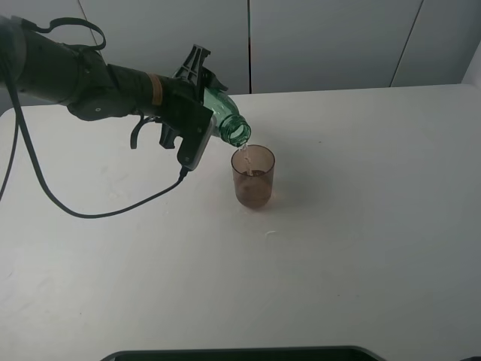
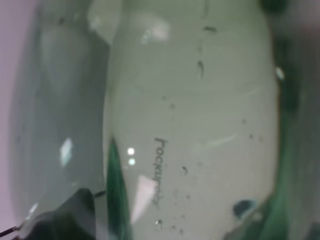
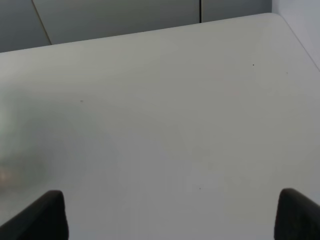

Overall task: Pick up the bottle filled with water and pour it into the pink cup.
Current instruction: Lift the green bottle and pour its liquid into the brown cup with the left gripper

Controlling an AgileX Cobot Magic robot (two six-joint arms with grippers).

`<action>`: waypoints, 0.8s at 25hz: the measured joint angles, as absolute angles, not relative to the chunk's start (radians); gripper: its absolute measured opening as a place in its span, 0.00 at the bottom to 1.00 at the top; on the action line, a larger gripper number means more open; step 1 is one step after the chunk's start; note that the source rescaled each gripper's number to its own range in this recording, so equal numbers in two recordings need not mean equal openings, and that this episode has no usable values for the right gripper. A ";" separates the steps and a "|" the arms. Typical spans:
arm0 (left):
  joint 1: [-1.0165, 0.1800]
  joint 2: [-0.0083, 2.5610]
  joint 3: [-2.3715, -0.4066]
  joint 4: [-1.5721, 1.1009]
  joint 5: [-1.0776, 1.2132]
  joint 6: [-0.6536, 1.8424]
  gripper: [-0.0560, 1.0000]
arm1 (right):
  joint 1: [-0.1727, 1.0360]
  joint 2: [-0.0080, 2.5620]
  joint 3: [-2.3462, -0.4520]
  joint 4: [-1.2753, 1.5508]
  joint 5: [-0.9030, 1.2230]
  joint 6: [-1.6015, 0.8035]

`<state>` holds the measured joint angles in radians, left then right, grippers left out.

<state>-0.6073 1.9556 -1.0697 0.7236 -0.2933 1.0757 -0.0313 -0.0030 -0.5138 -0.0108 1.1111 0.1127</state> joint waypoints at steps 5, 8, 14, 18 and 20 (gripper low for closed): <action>-0.607 1.956 -1.070 0.723 -0.293 1.076 0.05 | -0.031 -0.003 -0.514 -0.011 1.111 0.113; -0.607 1.956 -1.070 0.717 -0.293 1.096 0.05 | -0.031 -0.003 -0.514 -0.011 1.111 0.113; -0.607 1.956 -1.070 0.651 -0.293 1.172 0.05 | -0.031 -0.003 -0.514 -0.011 1.111 0.113; -0.607 1.956 -1.072 0.645 -0.293 1.182 0.05 | -0.031 -0.003 -0.514 -0.011 1.111 0.113; -0.607 1.956 -1.072 0.643 -0.293 1.181 0.05 | -0.031 -0.003 -0.514 -0.011 1.111 0.113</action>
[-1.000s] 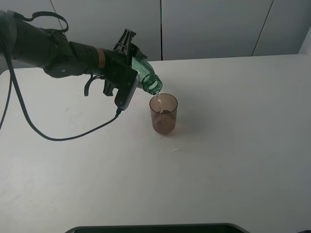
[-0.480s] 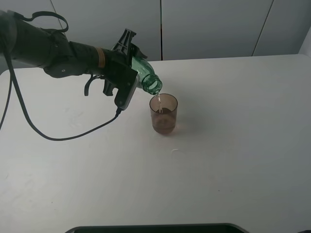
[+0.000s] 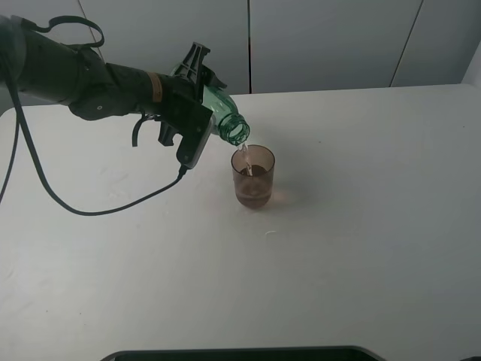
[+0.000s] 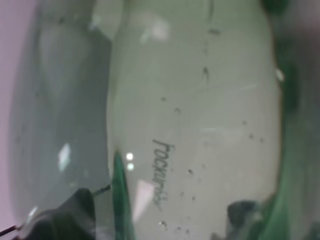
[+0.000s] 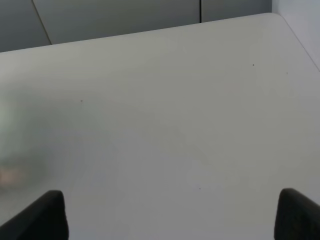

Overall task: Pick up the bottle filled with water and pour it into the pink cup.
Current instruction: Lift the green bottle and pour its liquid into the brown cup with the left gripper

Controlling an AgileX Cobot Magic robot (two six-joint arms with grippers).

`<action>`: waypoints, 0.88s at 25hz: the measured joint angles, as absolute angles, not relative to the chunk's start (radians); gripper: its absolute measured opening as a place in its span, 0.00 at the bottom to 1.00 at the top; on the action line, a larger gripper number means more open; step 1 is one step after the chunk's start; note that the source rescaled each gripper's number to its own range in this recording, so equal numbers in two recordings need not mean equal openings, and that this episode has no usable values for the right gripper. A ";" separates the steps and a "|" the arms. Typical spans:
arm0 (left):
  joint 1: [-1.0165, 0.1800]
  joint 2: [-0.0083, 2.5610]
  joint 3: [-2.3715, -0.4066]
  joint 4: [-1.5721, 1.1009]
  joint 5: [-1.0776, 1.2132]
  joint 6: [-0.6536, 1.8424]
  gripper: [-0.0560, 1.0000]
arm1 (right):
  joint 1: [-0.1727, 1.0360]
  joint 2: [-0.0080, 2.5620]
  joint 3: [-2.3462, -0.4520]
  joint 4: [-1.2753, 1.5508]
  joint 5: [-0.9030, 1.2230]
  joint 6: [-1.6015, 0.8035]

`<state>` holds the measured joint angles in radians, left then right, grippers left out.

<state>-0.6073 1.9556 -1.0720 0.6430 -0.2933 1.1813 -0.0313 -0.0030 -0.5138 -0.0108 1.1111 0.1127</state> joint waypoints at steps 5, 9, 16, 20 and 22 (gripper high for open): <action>-0.607 1.956 -1.072 0.643 -0.293 1.182 0.05 | -0.031 -0.003 -0.514 -0.011 1.111 0.113; -0.607 1.956 -1.072 0.643 -0.293 1.198 0.05 | -0.031 -0.003 -0.514 -0.011 1.111 0.113; -0.607 1.956 -1.072 0.633 -0.293 1.203 0.05 | -0.031 -0.003 -0.514 -0.011 1.111 0.113; -0.607 1.956 -1.072 0.631 -0.293 1.203 0.05 | -0.031 -0.003 -0.514 -0.011 1.111 0.113; -0.607 1.956 -1.072 0.631 -0.293 1.203 0.05 | -0.031 -0.003 -0.514 -0.011 1.111 0.113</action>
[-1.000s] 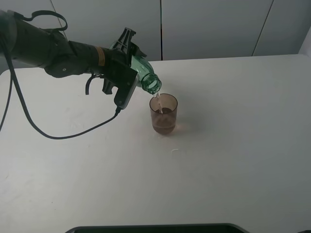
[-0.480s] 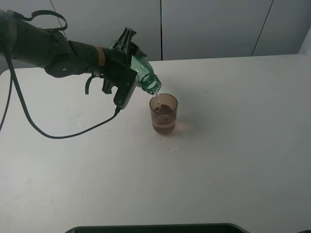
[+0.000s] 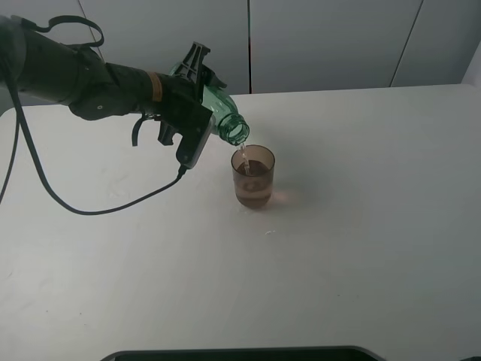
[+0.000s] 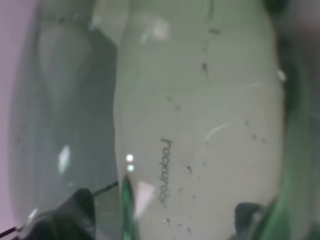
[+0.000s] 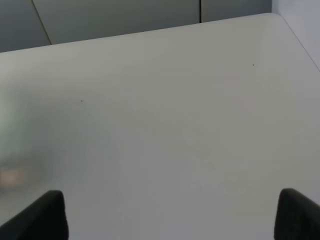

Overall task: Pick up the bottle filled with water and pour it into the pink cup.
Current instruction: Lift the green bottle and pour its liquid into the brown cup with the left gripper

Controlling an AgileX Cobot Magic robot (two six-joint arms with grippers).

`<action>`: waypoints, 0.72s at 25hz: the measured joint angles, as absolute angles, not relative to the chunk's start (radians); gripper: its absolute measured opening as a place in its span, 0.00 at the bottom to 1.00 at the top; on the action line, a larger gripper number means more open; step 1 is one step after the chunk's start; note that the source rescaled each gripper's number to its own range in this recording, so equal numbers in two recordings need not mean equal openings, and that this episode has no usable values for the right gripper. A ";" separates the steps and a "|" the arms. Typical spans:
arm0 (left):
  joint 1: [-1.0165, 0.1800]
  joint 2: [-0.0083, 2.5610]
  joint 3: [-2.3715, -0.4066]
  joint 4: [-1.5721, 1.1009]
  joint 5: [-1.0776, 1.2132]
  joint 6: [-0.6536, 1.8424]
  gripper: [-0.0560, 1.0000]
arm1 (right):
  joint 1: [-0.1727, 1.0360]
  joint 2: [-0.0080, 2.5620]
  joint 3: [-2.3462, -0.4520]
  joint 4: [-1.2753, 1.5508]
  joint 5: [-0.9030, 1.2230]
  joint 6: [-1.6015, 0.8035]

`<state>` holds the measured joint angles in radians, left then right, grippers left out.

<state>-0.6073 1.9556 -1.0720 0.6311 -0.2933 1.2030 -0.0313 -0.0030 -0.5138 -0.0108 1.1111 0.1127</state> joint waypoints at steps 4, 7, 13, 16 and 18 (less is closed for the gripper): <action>-0.607 1.956 -1.072 0.621 -0.296 1.205 0.05 | -0.031 -0.003 -0.514 -0.011 1.111 0.113; -0.607 1.956 -1.072 0.602 -0.303 1.205 0.05 | -0.031 -0.003 -0.514 -0.011 1.111 0.113; -0.607 1.956 -1.072 0.600 -0.352 1.190 0.05 | -0.031 -0.003 -0.514 -0.011 1.111 0.113; -0.607 1.956 -1.075 0.600 -0.378 1.114 0.05 | -0.031 -0.003 -0.514 -0.011 1.111 0.113; -0.607 1.956 -1.077 0.578 -0.405 1.049 0.05 | -0.031 -0.003 -0.514 -0.011 1.111 0.113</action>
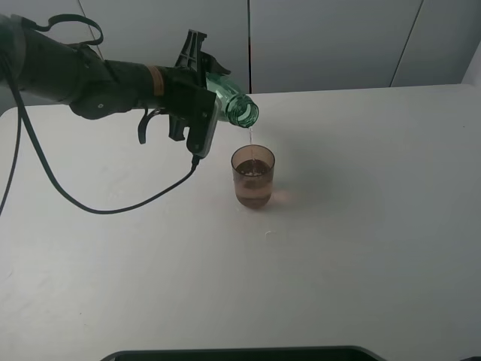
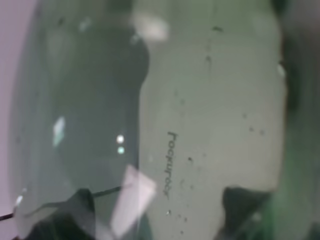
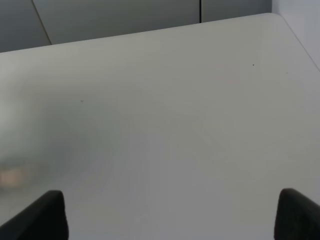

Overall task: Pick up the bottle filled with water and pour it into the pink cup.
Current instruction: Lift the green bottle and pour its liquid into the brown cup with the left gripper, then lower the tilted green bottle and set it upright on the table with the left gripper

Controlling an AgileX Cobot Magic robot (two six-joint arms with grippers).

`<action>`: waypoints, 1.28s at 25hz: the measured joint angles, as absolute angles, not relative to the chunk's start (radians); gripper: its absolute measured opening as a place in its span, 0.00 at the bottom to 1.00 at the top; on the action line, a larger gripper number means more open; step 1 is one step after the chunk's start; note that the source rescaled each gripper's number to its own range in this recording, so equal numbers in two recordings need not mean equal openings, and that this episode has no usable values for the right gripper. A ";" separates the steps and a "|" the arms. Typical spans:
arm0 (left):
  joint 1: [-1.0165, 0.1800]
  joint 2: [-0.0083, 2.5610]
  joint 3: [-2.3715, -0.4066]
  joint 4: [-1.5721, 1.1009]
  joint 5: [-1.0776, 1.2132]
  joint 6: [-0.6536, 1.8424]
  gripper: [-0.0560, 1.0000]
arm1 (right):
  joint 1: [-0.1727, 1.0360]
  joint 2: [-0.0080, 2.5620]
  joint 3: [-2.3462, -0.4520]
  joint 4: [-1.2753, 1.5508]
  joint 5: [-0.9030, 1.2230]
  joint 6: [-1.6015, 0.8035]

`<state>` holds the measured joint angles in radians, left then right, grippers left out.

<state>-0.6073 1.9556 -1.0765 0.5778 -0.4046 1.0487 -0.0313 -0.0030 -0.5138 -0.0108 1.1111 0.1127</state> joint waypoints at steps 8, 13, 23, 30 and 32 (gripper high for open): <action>-0.607 1.916 -1.077 0.241 -0.504 0.845 0.05 | -0.031 -0.003 -0.514 -0.011 1.111 0.113; -0.557 1.814 -1.077 0.142 -0.558 0.503 0.05 | -0.031 -0.003 -0.514 -0.011 1.111 0.113; -0.312 1.752 -1.075 0.254 -0.624 -0.217 0.05 | -0.031 -0.003 -0.514 -0.011 1.111 0.113; -0.282 1.752 -0.957 0.326 -0.756 -0.264 0.05 | -0.031 -0.003 -0.514 -0.011 1.111 0.113; -0.282 1.759 -0.915 0.320 -0.770 -0.242 0.05 | -0.031 -0.003 -0.514 -0.011 1.111 0.113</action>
